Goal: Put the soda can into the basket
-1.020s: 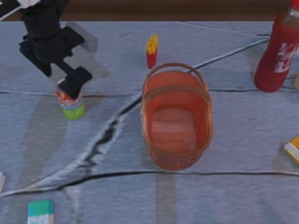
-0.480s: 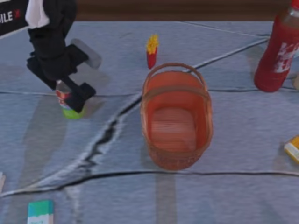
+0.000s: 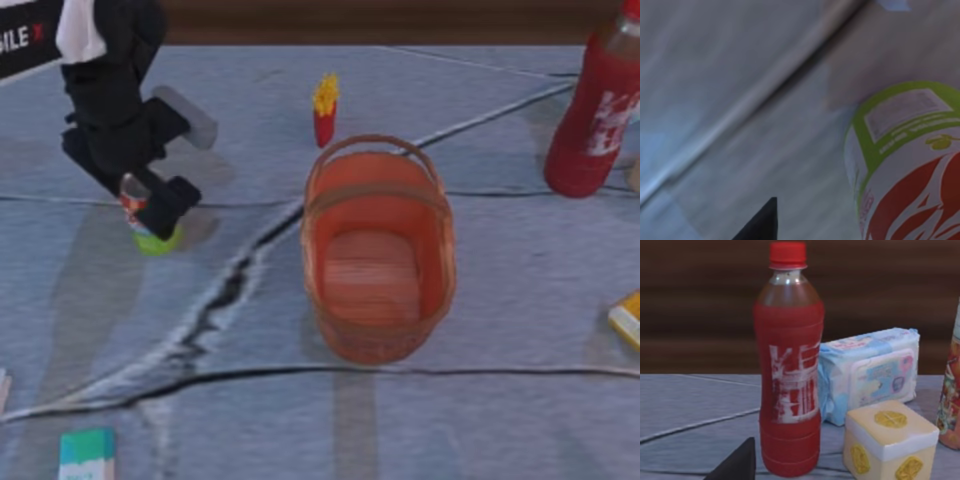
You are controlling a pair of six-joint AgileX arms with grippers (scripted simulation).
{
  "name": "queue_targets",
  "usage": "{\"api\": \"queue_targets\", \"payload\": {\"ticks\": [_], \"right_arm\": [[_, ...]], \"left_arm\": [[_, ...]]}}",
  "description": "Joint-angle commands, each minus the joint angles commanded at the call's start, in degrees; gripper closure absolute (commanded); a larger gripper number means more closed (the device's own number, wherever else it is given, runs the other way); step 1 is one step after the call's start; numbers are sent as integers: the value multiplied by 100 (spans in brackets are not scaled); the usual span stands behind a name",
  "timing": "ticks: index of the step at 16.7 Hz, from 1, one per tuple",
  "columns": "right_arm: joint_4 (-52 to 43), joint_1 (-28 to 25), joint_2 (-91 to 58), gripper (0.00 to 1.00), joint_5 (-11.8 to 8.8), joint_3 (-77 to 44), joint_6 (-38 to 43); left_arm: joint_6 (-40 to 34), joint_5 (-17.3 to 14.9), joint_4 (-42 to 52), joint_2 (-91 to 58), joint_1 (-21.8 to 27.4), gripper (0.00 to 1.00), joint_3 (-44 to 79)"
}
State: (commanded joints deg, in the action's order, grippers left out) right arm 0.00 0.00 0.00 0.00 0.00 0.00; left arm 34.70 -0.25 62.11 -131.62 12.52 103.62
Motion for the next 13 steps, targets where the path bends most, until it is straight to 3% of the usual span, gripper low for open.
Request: {"api": "queue_targets", "payload": {"ticks": [9, 13], "right_arm": [[0, 0, 0, 0, 0, 0, 0], [0, 0, 0, 0, 0, 0, 0]], "left_arm": [[0, 0, 0, 0, 0, 98, 0], [0, 0, 0, 0, 0, 100, 0]]}}
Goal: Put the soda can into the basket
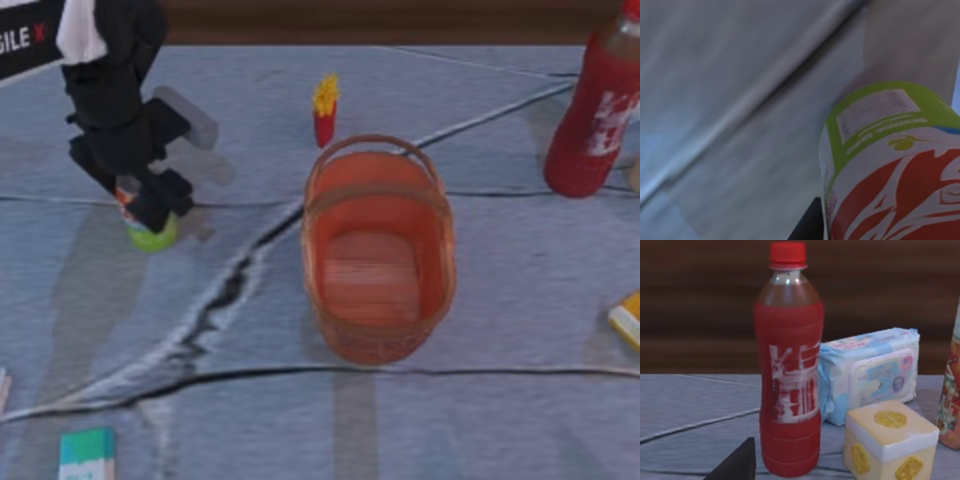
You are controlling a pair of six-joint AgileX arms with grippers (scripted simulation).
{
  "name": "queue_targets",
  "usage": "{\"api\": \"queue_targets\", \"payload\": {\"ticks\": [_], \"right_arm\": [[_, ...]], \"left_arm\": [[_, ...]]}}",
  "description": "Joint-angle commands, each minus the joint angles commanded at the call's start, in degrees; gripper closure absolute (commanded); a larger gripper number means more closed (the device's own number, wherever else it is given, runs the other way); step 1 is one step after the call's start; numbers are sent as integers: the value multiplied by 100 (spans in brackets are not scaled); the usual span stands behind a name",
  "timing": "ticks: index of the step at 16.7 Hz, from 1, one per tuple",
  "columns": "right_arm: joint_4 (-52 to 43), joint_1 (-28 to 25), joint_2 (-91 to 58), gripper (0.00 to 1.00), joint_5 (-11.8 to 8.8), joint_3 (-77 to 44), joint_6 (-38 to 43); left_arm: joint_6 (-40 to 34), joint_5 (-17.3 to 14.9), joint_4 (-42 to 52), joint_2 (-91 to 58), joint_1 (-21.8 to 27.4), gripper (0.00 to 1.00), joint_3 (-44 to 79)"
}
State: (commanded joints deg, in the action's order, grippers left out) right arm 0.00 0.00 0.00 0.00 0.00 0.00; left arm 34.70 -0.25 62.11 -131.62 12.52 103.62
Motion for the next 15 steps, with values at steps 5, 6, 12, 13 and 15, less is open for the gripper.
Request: {"api": "queue_targets", "payload": {"ticks": [5, 6, 12, 13, 15], "right_arm": [[0, 0, 0, 0, 0, 0, 0], [0, 0, 0, 0, 0, 0, 0], [0, 0, 0, 0, 0, 0, 0], [0, 0, 0, 0, 0, 0, 0], [0, 0, 0, 0, 0, 0, 0]], "left_arm": [[7, 0, 1, 12, -8, 100, -4], [7, -2, -1, 12, -8, 100, -5], [-363, -953, -1200, 76, 101, 100, -268], [-485, -1238, -1588, 100, 125, 100, -355], [-767, -1887, -2501, 161, 178, 100, -565]]}}
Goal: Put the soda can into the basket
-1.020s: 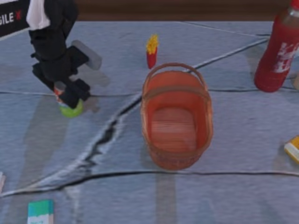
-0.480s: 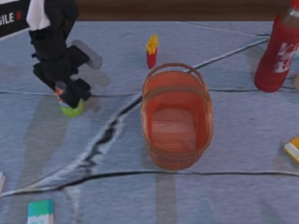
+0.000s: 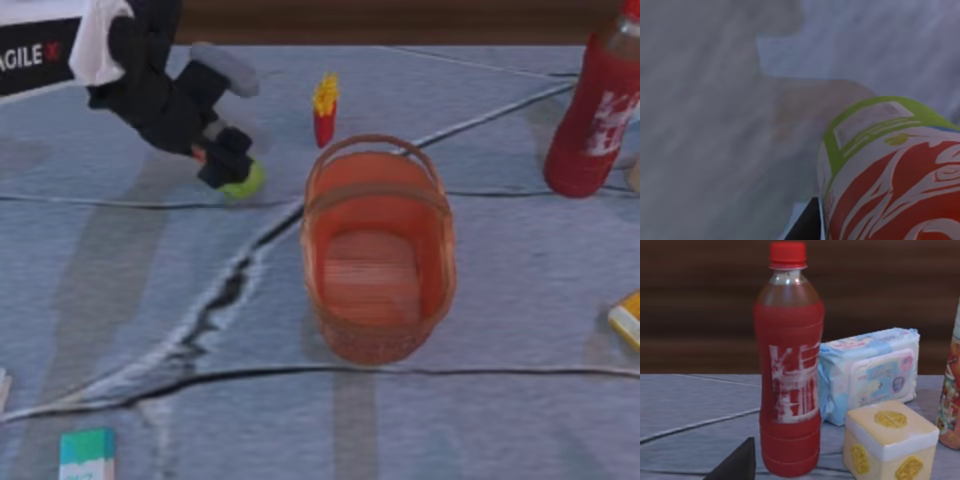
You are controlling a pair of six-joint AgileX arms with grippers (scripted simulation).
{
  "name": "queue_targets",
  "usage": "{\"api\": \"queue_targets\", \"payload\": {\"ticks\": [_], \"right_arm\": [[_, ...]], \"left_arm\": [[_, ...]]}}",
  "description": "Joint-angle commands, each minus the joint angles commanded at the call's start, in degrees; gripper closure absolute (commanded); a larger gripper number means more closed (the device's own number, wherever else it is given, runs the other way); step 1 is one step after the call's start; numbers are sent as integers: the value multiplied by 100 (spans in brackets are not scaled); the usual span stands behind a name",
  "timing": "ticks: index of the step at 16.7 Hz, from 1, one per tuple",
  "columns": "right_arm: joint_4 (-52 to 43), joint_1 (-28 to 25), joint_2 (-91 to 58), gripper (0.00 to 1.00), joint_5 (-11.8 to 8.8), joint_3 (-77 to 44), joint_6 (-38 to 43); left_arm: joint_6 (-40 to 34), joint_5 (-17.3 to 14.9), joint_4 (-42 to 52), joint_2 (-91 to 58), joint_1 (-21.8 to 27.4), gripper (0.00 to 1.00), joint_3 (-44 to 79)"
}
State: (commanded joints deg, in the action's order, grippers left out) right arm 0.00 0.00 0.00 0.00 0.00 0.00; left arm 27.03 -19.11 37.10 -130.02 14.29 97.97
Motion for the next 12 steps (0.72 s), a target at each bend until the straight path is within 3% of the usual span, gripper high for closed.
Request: {"api": "queue_targets", "payload": {"ticks": [9, 12], "right_arm": [[0, 0, 0, 0, 0, 0, 0], [0, 0, 0, 0, 0, 0, 0]], "left_arm": [[-1563, -3403, -5111, 547, 278, 100, -1359], [-2013, -4375, -6517, 802, 353, 100, -1790]]}}
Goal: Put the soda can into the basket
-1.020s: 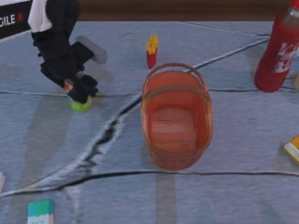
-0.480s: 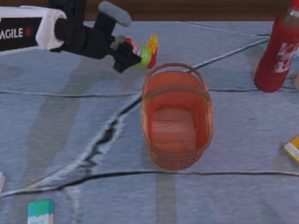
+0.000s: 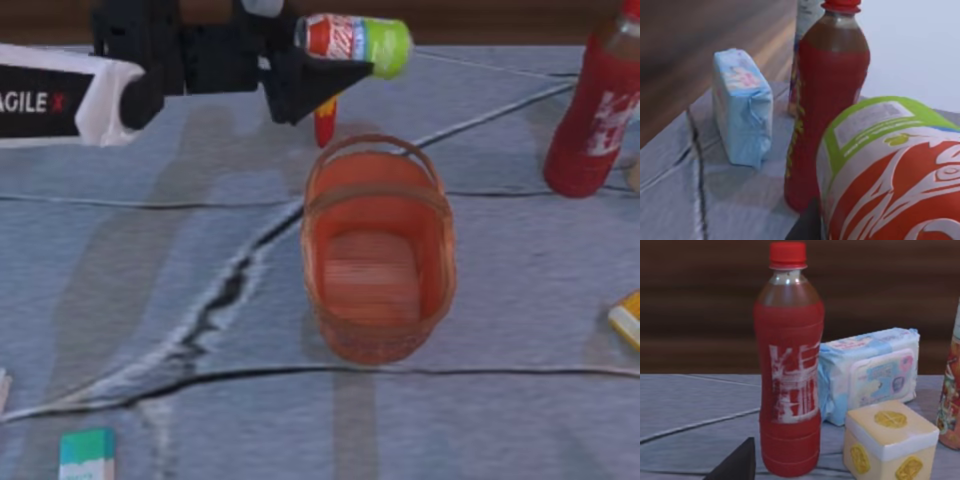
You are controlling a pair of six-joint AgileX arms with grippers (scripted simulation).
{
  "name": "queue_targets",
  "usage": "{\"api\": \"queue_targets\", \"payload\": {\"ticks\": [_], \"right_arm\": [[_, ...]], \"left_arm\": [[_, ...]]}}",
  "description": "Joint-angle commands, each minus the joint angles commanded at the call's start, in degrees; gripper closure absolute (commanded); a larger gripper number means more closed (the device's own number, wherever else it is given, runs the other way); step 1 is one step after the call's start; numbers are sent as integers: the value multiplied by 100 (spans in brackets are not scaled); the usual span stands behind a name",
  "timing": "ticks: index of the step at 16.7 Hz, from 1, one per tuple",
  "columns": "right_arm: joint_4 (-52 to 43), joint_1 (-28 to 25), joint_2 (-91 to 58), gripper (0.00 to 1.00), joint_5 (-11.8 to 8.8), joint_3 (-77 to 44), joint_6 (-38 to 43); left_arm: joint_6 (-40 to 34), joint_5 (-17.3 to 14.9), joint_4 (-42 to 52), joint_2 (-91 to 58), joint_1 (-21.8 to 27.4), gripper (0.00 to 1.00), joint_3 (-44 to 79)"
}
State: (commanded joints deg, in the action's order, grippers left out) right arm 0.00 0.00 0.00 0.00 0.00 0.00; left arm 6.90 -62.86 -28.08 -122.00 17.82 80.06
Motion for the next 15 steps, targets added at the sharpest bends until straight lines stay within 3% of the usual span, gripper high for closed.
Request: {"api": "queue_targets", "payload": {"ticks": [3, 5, 11, 15], "right_arm": [[0, 0, 0, 0, 0, 0, 0], [0, 0, 0, 0, 0, 0, 0], [0, 0, 0, 0, 0, 0, 0], [0, 0, 0, 0, 0, 0, 0]], "left_arm": [[-309, -698, -894, 224, 52, 100, -303], [-414, -947, -1183, 316, 69, 100, -409], [-419, -987, -1244, 293, 41, 100, -410], [-430, -1008, -1889, -199, 3, 100, -562]]}}
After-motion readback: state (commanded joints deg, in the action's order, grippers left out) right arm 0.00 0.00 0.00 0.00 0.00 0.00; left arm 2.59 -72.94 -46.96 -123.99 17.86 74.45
